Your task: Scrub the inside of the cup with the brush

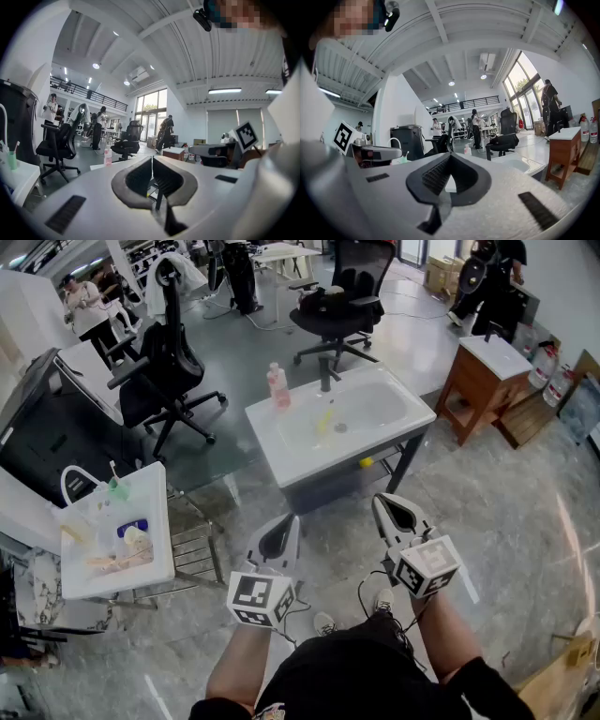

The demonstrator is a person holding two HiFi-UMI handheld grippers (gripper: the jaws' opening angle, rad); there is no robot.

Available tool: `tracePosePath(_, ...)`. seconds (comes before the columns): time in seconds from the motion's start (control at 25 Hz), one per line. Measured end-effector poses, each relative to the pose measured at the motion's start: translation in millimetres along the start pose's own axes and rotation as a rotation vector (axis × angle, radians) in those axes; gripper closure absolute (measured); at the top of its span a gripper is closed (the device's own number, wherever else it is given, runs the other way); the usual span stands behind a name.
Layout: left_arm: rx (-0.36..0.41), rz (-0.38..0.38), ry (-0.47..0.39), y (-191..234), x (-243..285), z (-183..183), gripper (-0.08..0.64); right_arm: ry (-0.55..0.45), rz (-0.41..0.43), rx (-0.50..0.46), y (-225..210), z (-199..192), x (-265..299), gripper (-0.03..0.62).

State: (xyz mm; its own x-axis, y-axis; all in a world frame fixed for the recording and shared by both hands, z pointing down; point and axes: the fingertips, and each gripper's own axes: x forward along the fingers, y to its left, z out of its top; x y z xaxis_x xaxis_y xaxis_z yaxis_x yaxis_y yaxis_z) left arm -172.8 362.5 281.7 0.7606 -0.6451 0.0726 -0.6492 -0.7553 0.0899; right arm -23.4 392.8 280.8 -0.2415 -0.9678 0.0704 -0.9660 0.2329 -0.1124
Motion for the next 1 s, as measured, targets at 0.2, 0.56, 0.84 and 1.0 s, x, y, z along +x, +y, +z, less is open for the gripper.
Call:
tracePosePath(0.2,-0.002,-0.002,-0.001,-1,1,2,0.554,0.002,-0.003,-0.002,-2,2,-1,0.588)
tracePosePath(0.56,-0.004,0.014,-0.008,7,-2,2,0.552,-0.018,0.004,0.019,3,4,3,0.584)
tracePosePath(0.84,-0.003,0.020,-0.005,15,-2,2,0.552,-0.028,0.018,0.029,3,8,14,0.583)
tracePosePath(1.0,0.000,0.034,-0.004,23,1,3,0.551,-0.033,0.036,0.030,2,10,23,0.547)
